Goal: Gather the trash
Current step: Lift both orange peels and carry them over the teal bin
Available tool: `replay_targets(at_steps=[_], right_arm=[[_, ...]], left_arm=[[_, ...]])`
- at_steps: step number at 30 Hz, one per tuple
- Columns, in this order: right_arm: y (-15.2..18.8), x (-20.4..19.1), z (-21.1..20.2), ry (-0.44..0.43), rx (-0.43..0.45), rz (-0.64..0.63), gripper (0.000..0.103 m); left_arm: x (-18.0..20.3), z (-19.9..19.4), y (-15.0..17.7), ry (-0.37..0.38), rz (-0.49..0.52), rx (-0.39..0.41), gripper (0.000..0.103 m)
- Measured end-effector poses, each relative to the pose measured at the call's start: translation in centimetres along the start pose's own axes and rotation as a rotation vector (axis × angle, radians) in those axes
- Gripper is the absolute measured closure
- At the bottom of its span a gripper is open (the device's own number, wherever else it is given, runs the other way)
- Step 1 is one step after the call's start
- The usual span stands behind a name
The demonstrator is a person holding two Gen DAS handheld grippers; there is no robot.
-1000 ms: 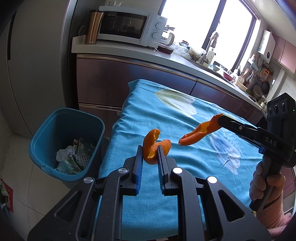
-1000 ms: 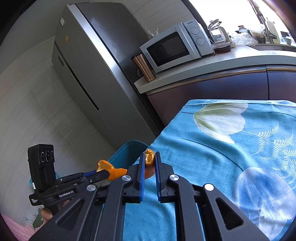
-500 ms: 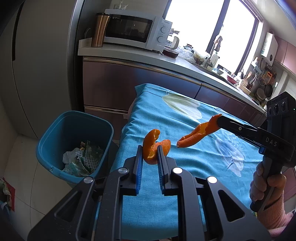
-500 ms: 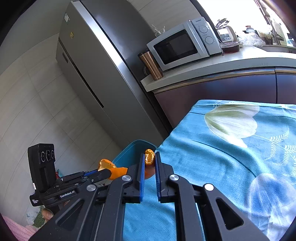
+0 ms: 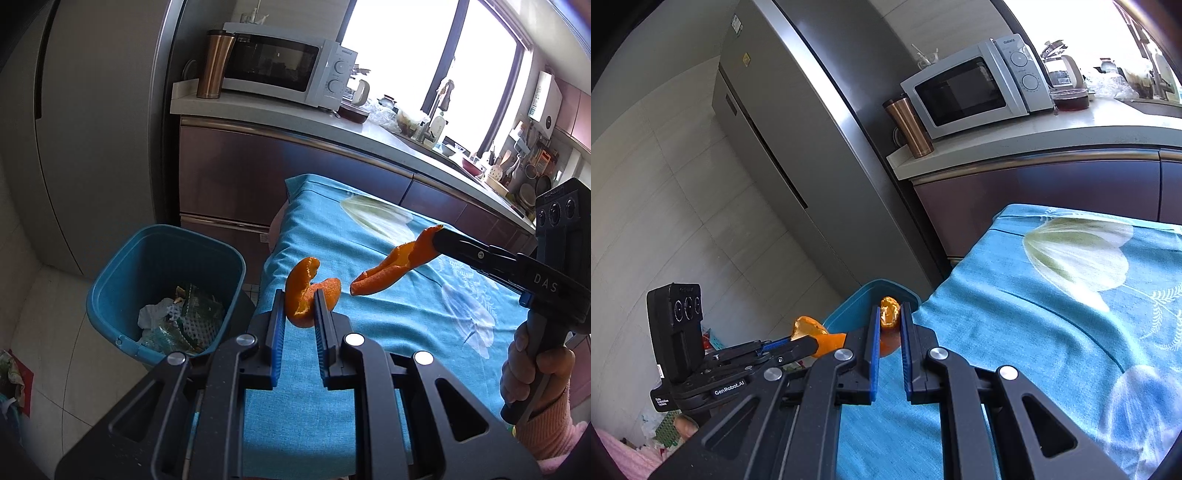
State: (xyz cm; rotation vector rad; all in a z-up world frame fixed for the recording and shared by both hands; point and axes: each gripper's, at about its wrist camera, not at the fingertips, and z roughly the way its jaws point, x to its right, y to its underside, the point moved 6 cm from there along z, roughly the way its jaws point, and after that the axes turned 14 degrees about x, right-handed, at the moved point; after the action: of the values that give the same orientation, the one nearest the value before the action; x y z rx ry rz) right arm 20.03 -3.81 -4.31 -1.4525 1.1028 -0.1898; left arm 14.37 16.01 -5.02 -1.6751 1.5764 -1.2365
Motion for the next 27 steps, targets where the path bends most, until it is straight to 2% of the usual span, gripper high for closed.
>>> replay_targets(at_steps=[27], right_arm=[[0.3,-3.1,4.2,-0.049,-0.041,-0.046,0.094]], left_arm=[[-4.0,-0.1,-0.9,-0.074,-0.034,0.013,0.088]])
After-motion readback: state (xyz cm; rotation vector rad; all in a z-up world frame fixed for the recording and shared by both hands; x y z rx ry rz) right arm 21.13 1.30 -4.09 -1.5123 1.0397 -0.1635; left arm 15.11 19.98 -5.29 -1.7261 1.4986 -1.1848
